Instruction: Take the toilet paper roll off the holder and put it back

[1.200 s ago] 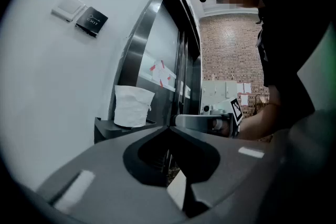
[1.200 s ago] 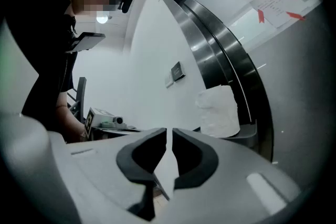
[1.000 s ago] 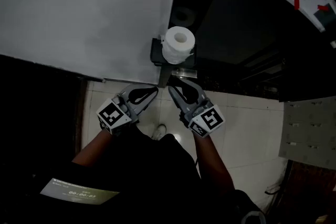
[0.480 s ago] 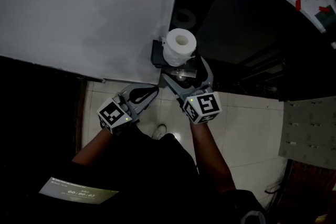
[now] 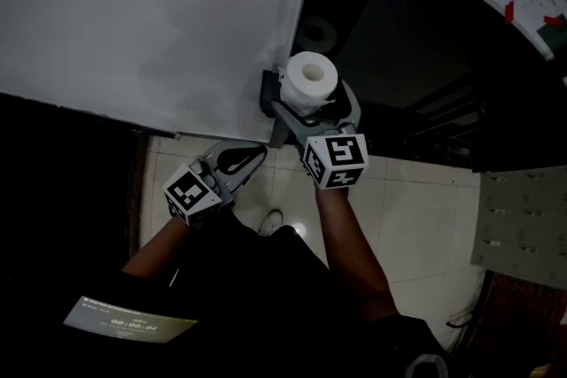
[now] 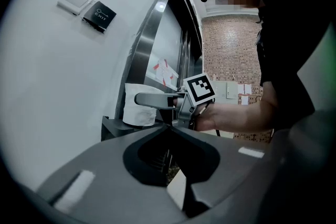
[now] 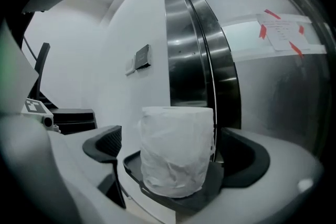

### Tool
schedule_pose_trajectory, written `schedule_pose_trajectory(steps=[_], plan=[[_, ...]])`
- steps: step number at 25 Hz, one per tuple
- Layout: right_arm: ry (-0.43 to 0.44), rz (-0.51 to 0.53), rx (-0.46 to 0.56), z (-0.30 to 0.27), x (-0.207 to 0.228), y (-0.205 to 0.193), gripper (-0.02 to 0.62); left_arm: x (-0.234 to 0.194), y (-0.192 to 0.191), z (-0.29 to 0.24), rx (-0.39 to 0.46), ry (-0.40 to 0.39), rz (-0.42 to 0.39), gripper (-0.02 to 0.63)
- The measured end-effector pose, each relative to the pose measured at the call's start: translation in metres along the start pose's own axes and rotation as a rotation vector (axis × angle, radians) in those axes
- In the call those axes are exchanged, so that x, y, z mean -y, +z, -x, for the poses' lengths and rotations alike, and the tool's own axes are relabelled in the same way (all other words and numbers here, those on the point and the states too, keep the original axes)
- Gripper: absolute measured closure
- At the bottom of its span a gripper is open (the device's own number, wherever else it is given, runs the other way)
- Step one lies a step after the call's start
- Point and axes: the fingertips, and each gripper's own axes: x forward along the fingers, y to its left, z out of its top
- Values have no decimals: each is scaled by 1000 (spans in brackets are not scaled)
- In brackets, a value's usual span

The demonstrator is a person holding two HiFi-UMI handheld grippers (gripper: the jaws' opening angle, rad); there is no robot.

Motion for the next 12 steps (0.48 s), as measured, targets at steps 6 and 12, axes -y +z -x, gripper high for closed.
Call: schedule_pose_trajectory(steps=[6, 12], plan=[[-45, 9, -51, -6, 4, -4, 21, -3, -3, 0, 3, -3, -7, 603], [-109, 41, -72, -8, 10, -4, 167, -4, -6, 1, 10, -3, -16, 603]])
